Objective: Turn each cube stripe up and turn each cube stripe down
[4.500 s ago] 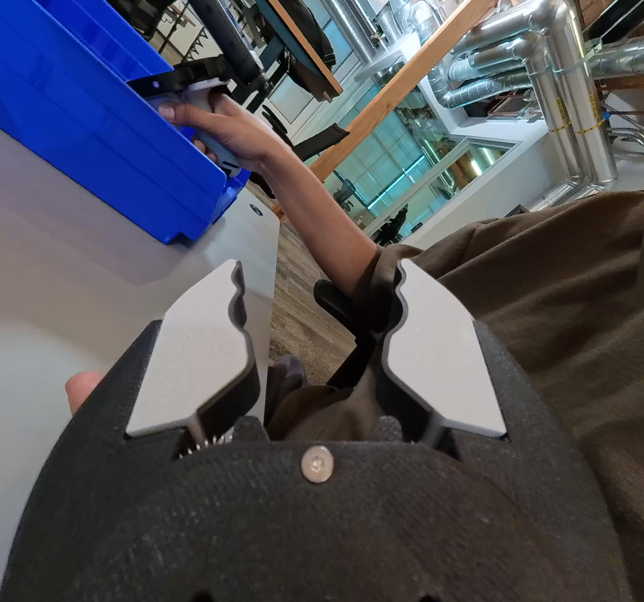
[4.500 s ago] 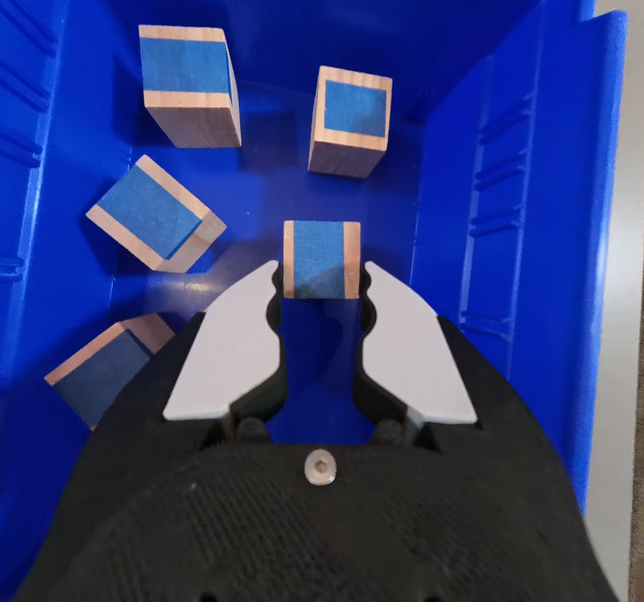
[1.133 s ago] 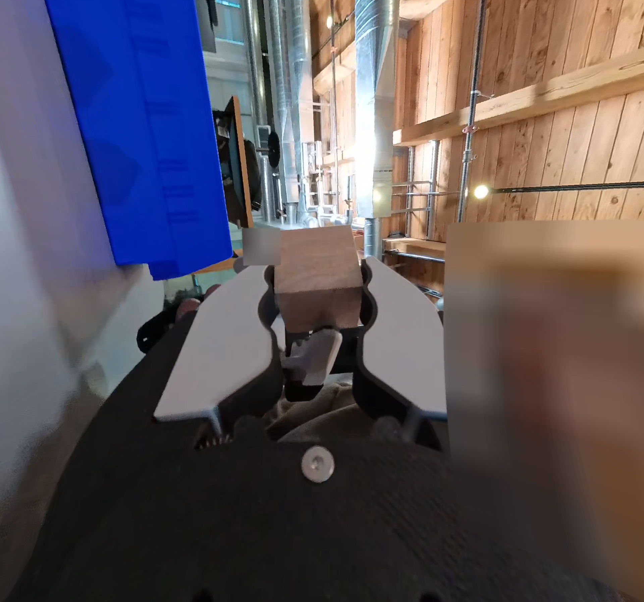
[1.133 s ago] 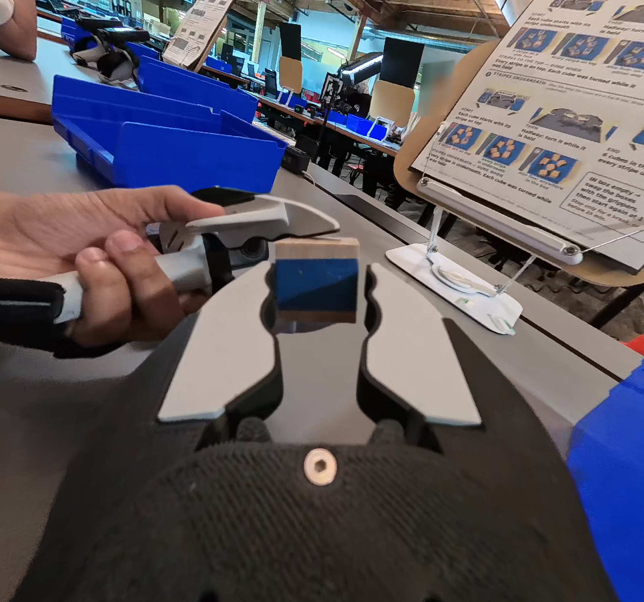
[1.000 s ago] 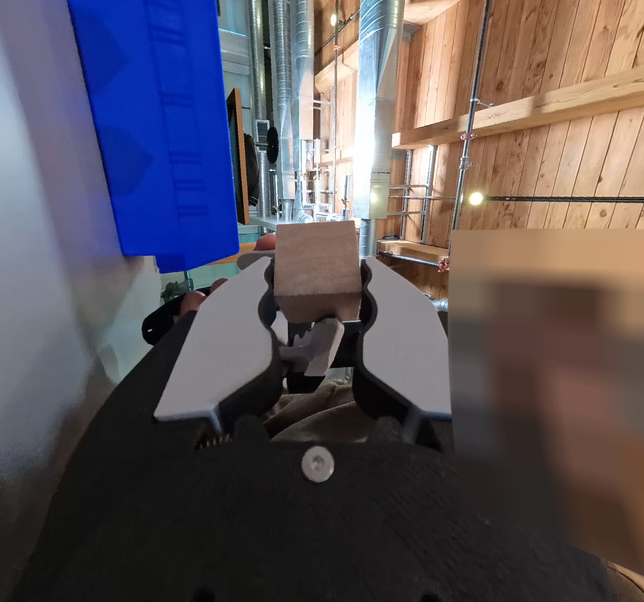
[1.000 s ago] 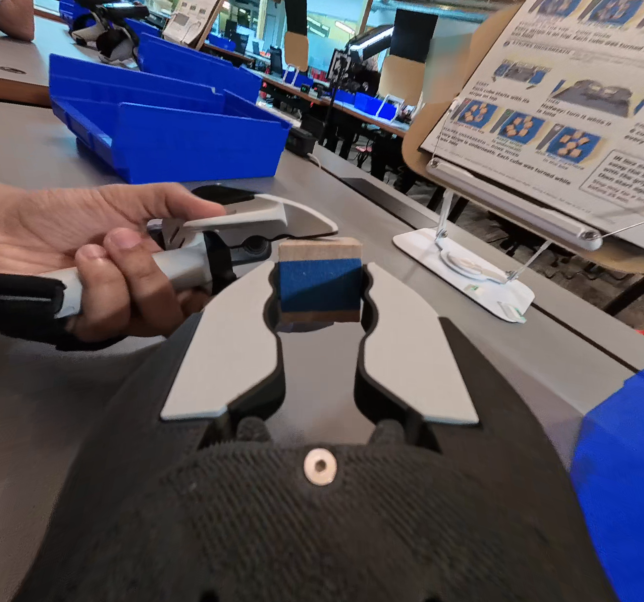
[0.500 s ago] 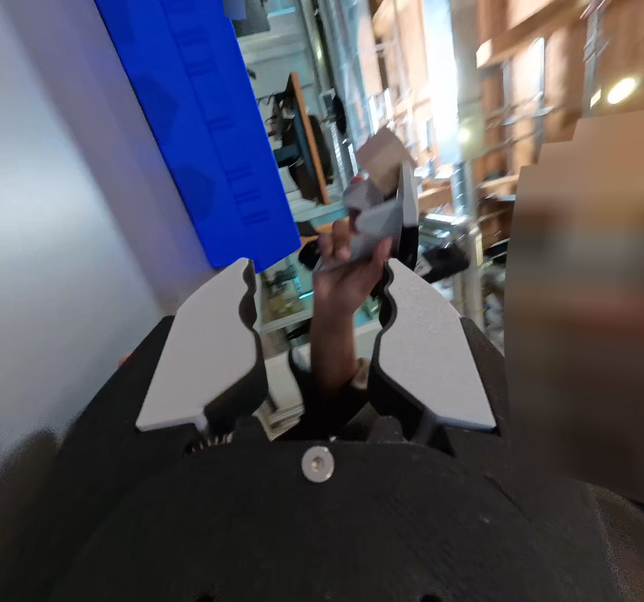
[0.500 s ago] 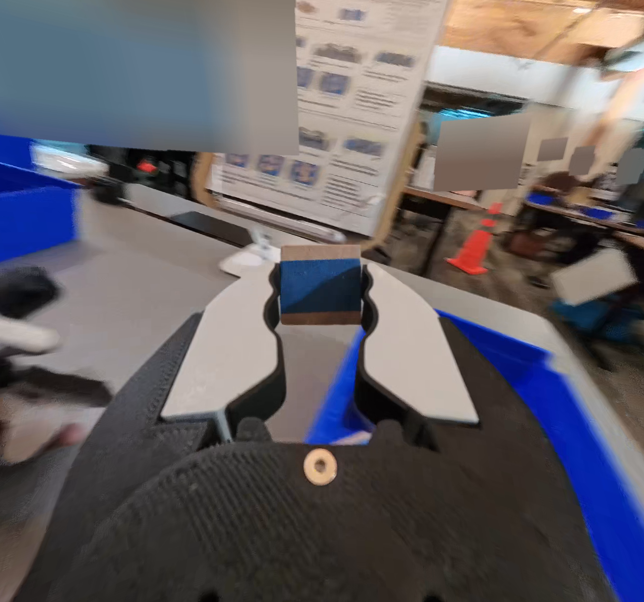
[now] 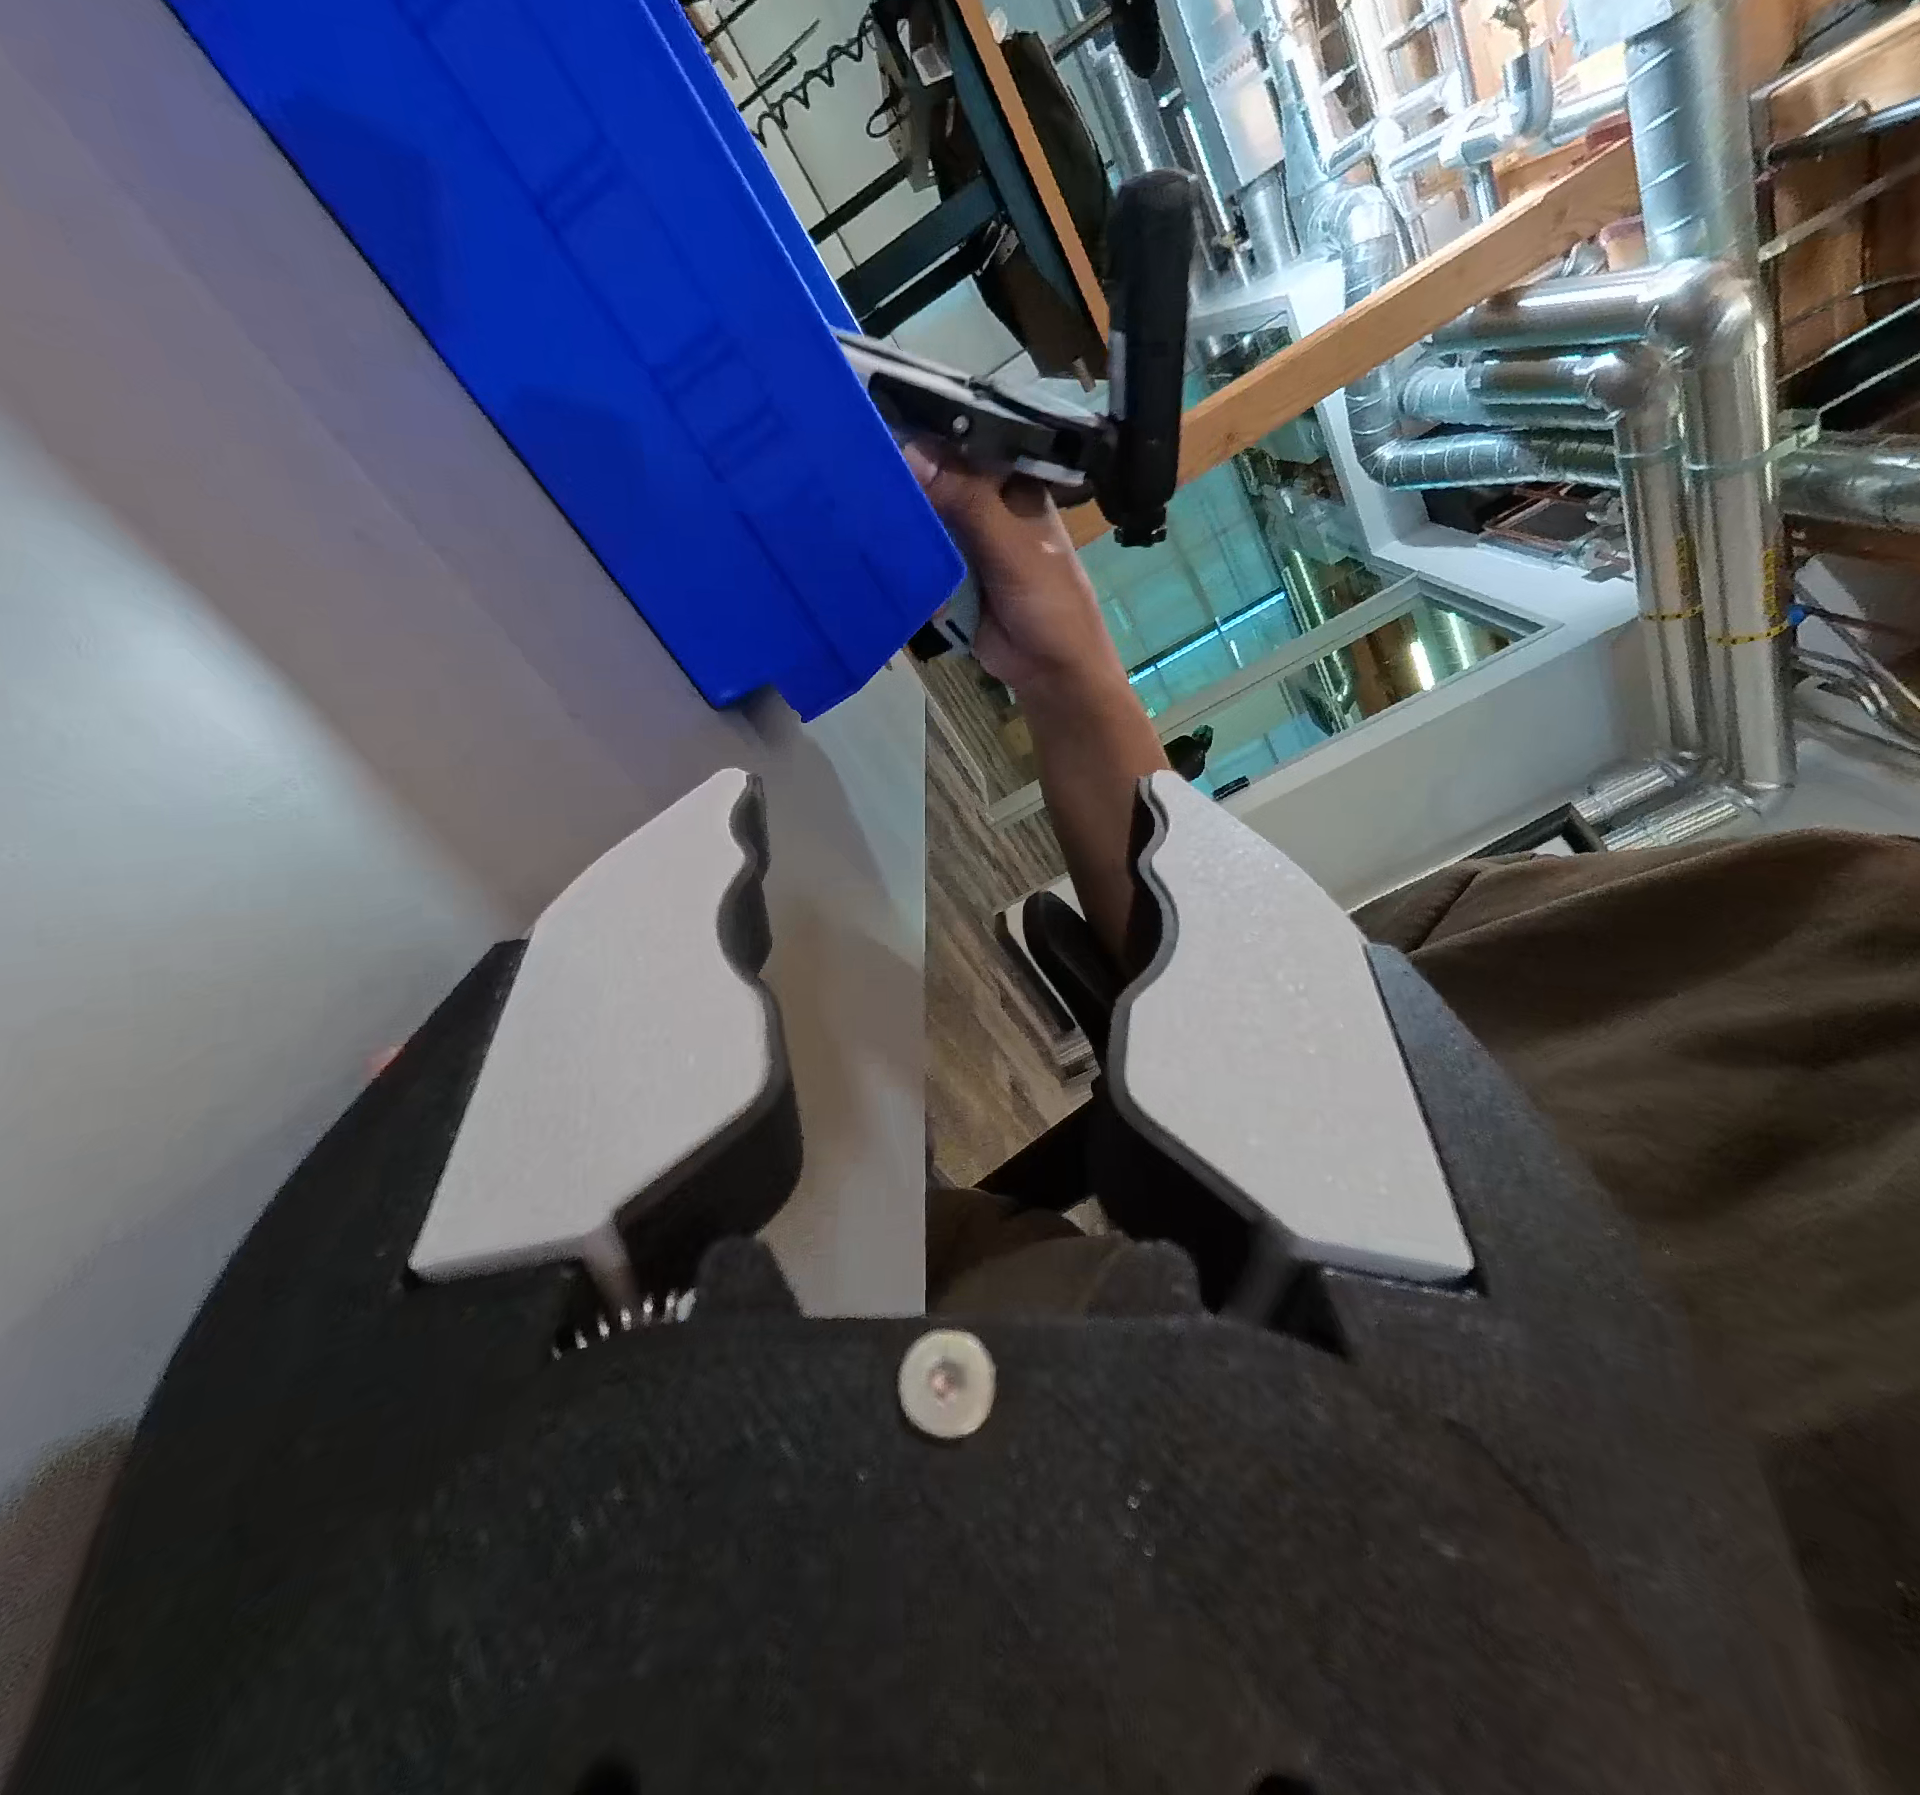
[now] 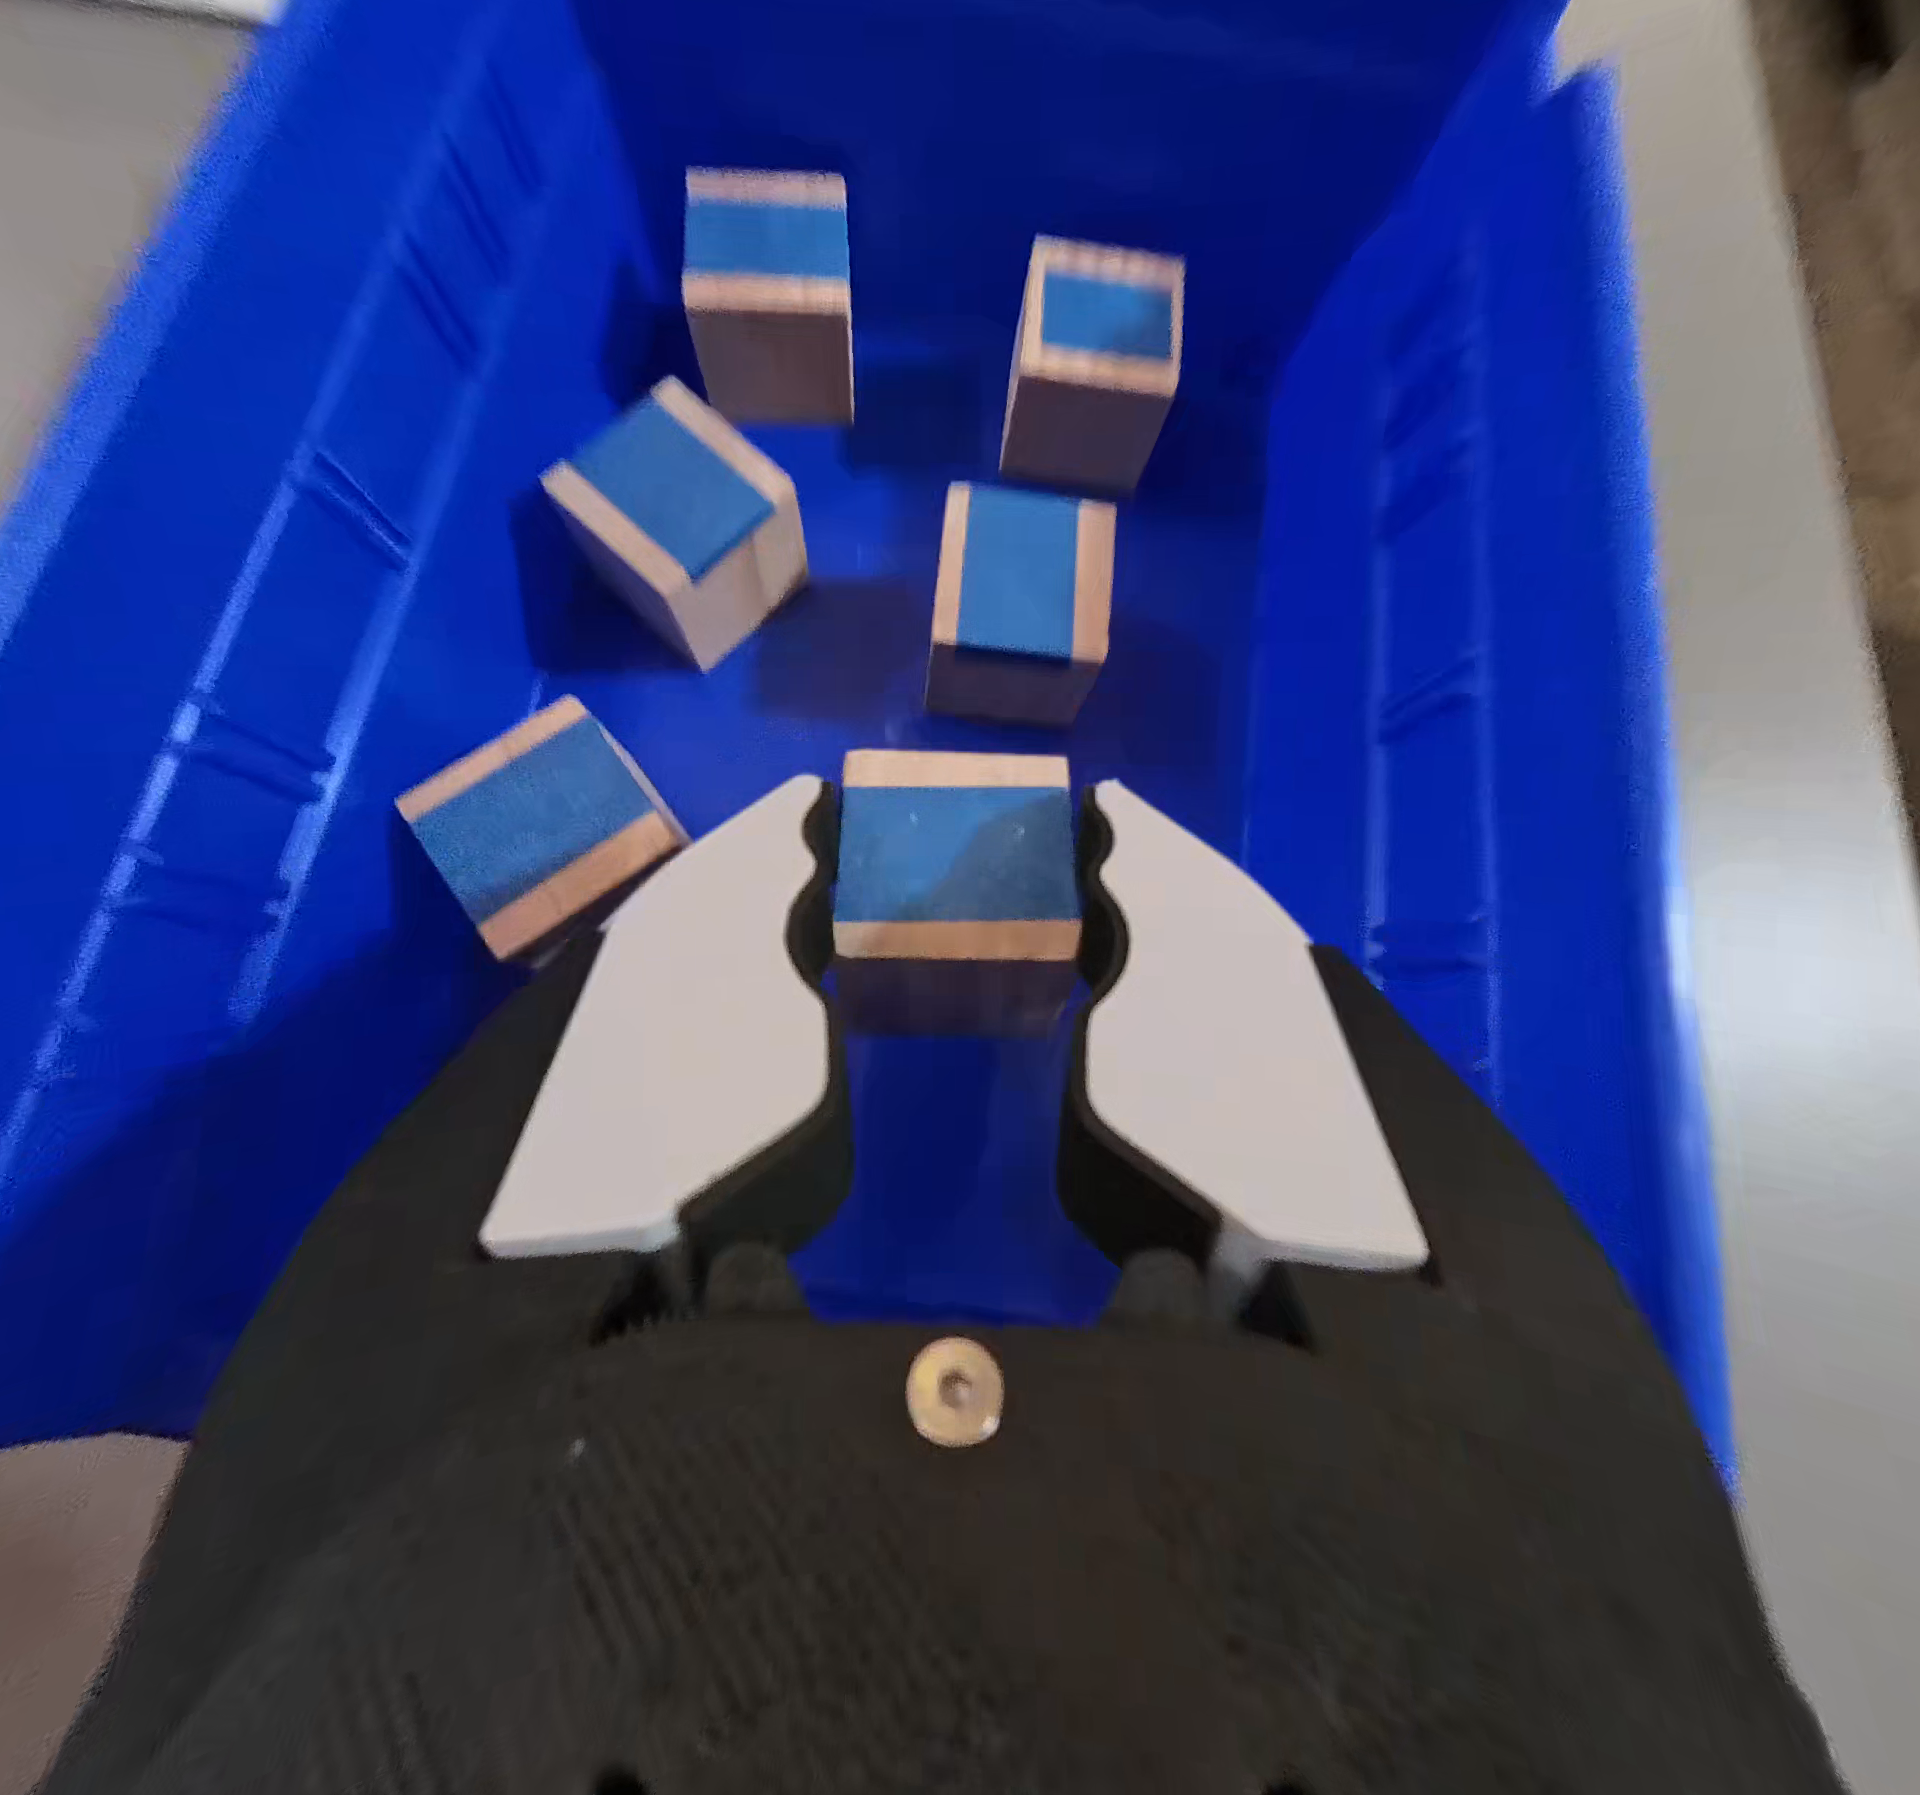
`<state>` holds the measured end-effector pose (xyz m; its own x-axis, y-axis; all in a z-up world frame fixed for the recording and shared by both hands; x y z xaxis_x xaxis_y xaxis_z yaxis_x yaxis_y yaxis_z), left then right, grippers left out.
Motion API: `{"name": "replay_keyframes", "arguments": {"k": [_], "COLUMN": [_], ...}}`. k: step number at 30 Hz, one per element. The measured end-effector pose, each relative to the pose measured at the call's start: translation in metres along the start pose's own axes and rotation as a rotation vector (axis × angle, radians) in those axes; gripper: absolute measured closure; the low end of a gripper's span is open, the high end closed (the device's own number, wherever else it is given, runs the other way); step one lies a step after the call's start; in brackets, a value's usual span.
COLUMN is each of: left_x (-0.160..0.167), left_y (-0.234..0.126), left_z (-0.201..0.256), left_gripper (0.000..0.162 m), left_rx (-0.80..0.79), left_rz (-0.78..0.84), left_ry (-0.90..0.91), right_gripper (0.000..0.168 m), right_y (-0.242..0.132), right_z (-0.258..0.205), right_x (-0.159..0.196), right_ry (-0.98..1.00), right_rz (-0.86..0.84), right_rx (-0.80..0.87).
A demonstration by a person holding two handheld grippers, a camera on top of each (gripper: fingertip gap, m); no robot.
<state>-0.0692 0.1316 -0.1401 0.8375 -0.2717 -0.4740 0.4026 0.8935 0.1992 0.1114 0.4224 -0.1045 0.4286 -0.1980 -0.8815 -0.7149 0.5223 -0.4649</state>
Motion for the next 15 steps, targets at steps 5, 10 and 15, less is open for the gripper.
{"name": "replay_keyframes", "arguments": {"k": [5, 10, 15], "left_x": [-0.003, -0.014, -0.016], "left_y": [-0.003, -0.009, -0.011], "left_z": [-0.004, -0.008, -0.011], "left_gripper": [0.098, 0.100, 0.102], "left_rx": [0.011, -0.007, -0.002], "left_rz": [0.013, 0.041, 0.058], "left_ry": [-0.060, -0.032, -0.064], "right_gripper": [0.123, 0.122, 0.122], "right_y": [0.007, 0.009, 0.012], "right_z": [0.006, 0.008, 0.005], "right_x": [0.015, 0.018, 0.022], "right_ry": [0.034, 0.054, 0.007], "right_rz": [-0.135, -0.158, -0.226], "right_rx": [-0.002, -0.023, -0.019]}}
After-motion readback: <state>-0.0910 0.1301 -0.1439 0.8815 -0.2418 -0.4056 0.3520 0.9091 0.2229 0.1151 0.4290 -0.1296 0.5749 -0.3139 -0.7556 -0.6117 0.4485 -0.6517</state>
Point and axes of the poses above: each gripper's, where its closed fingertips meet, y out along the fingers, x out of its underside, z = x × y across the jaws, the point moved 9 cm from there along -y, back along the fingers, and after that the axes turned 15 degrees about z, right-handed, at the moved point
